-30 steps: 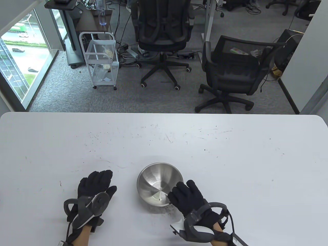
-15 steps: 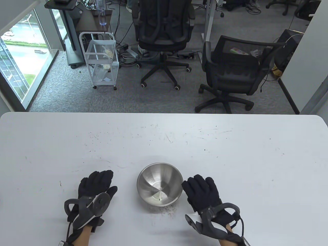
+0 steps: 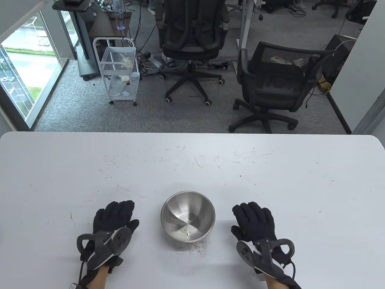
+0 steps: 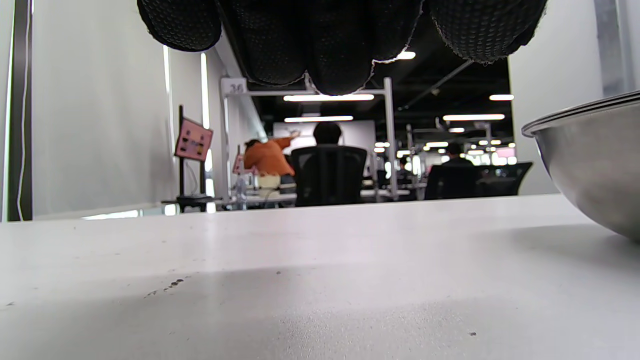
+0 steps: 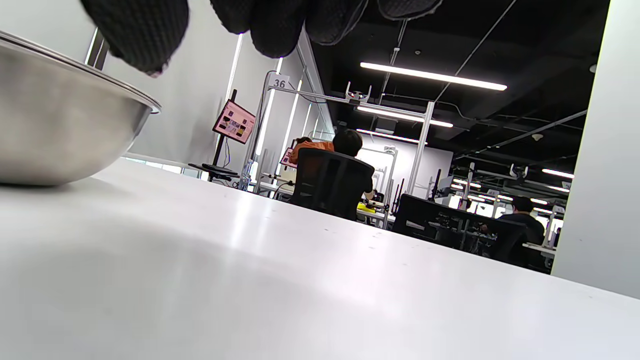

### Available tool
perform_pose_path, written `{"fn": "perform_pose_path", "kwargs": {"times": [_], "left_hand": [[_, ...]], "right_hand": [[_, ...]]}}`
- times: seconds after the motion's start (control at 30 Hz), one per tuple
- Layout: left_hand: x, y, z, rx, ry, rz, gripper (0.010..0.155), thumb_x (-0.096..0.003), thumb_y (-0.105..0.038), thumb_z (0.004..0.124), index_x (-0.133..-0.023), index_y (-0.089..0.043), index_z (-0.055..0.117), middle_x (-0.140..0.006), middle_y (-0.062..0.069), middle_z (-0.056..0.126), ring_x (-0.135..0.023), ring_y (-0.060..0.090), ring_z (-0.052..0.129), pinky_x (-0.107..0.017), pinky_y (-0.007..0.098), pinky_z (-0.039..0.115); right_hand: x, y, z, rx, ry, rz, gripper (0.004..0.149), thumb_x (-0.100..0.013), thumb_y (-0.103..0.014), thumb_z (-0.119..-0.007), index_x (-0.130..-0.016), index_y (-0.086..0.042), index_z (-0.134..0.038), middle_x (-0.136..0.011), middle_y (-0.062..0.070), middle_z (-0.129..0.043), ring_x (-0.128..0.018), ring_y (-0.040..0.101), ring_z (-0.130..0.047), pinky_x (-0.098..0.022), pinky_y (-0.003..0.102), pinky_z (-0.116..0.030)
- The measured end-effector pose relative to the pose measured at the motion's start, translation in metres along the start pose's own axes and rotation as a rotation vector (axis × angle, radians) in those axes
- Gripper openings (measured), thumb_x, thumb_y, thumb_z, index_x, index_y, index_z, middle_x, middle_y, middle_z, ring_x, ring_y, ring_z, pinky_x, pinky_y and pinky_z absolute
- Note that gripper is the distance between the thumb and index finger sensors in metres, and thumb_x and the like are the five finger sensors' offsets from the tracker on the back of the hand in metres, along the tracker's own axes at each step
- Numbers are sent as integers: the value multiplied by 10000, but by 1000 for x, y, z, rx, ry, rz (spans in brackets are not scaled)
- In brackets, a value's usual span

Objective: Nest mixing bowl into mixing bowl

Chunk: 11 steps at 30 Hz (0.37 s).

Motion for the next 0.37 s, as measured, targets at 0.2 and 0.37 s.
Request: {"fn": "perform_pose_path", "kwargs": {"times": [0.2,0.37], "left_hand": [[0,-1,1,-9,10,-1,694,-486,-602,698,-1125,-352,594,-1125,-54,788,-1074,263,739,-764,582,635],[0,-2,2,-17,17,-2,696,-485,-603,698,-1126,-352,594,-1127,-56,786,-1074,263,738,-765,580,635]], "right_hand": [[0,1,-1,-20,-4,0,701,-420,-559,-809,-1050,-312,-625,-1091,-35,-733,-1039,283,-687,-738,575,-574],[0,1,-2,-35,-9,4,701,-420,-560,-809,-1050,-313,-625,-1091,-33,-733,-1039,283,-688,-737,575,-575]]}}
Point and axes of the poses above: the tracker on the back of each hand, its own y axis roughly to the little-finger side, its own x axis roughly from the fingertips to the wrist, z = x × y, the point moved 4 cm from there along -x, roughly from the wrist to the fingertips
